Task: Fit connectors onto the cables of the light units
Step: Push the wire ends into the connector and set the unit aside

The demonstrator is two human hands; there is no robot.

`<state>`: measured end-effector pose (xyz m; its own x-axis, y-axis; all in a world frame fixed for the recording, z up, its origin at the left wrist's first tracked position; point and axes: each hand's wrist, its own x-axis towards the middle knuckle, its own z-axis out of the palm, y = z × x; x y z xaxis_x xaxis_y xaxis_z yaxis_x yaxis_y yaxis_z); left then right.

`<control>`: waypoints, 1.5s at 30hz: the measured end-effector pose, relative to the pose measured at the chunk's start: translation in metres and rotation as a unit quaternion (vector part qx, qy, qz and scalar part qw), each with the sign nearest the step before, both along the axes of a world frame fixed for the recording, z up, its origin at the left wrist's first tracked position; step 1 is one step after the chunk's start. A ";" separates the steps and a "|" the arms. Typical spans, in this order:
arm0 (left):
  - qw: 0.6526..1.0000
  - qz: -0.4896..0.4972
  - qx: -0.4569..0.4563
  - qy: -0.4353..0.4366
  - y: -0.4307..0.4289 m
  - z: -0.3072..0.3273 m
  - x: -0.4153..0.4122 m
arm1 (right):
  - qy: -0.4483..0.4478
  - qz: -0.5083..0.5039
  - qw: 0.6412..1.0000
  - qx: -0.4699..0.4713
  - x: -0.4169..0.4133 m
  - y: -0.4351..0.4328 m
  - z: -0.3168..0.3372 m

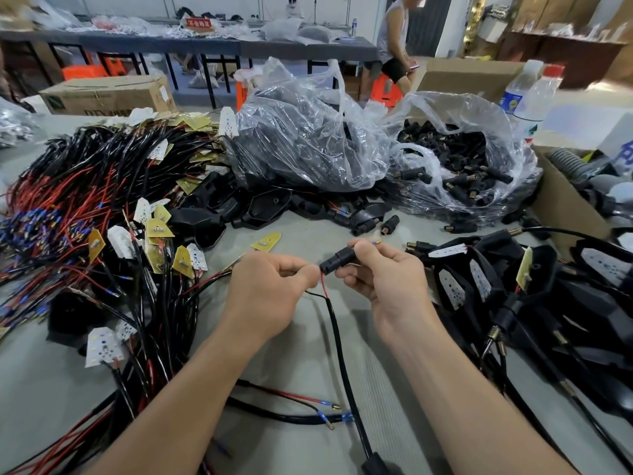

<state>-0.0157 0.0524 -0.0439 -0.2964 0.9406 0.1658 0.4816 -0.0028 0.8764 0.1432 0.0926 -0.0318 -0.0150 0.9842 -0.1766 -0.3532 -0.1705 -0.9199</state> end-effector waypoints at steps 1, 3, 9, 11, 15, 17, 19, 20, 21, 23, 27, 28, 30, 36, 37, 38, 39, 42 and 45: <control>1.000 0.000 -0.003 0.001 0.000 -0.001 0.000 | 0.000 0.001 1.000 0.001 -0.001 -0.001 0.000; 1.000 -0.007 -0.008 -0.011 0.001 -0.003 -0.003 | 0.007 0.002 1.000 0.006 -0.001 0.000 0.001; 0.996 -0.023 -0.013 -0.080 0.005 0.000 -0.006 | 0.028 -0.021 0.999 0.010 0.005 0.005 0.003; 0.995 -0.034 -0.024 -0.087 0.005 0.001 -0.005 | 0.028 -0.018 0.999 0.009 0.005 0.005 0.002; 0.995 -0.047 -0.039 -0.079 0.002 0.002 -0.003 | 0.015 0.015 1.000 0.016 0.000 0.003 -0.004; 0.995 -0.047 -0.033 -0.079 0.001 0.002 -0.002 | 0.005 0.027 0.999 0.023 -0.001 0.003 -0.005; 0.992 -0.040 -0.016 -0.116 0.001 0.004 -0.001 | 0.011 0.036 0.999 0.023 0.001 0.005 -0.005; 0.989 -0.042 -0.010 -0.141 0.001 0.007 -0.001 | 0.016 0.038 0.999 0.022 0.002 0.006 -0.004; 0.986 -0.049 -0.009 -0.156 0.001 0.008 -0.001 | 0.018 0.036 0.999 0.023 0.003 0.006 -0.004; 0.984 -0.083 -0.024 -0.158 0.000 0.010 -0.001 | 0.020 0.021 0.999 0.029 0.004 0.008 -0.005; 0.977 -0.108 -0.051 -0.177 0.000 0.011 0.000 | 0.005 0.017 0.999 0.046 0.003 0.008 -0.008; 0.976 -0.105 -0.052 -0.181 -0.001 0.011 0.000 | 0.000 0.025 0.998 0.053 0.003 0.008 -0.008; 0.978 -0.094 -0.051 -0.177 -0.001 0.011 -0.001 | -0.005 0.040 0.997 0.061 0.004 0.008 -0.008; 0.980 -0.078 -0.052 -0.177 -0.001 0.009 -0.002 | 0.017 0.032 0.998 0.052 0.009 0.009 -0.008; 0.978 -0.080 -0.069 -0.180 0.000 0.008 -0.002 | 0.026 0.021 0.998 0.049 0.010 0.009 -0.008; 0.976 -0.084 -0.089 -0.182 -0.001 0.008 -0.003 | 0.033 0.012 0.998 0.047 0.010 0.010 -0.008; 0.973 -0.091 -0.107 -0.182 -0.001 0.007 -0.003 | 0.038 0.007 0.998 0.047 0.010 0.011 -0.008; 0.970 -0.110 -0.128 -0.175 -0.001 0.005 -0.002 | 0.041 0.015 0.998 0.050 0.010 0.011 -0.008; 0.975 -0.111 -0.121 -0.151 -0.002 0.008 0.000 | 0.022 0.014 0.998 0.063 0.011 0.011 -0.008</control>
<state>-0.0160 0.0507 -0.0363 -0.0826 0.9877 -0.1330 0.2133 0.1478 0.9657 0.1537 0.1031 -0.0402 -0.0477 0.9976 -0.0506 -0.3902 -0.0652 -0.9184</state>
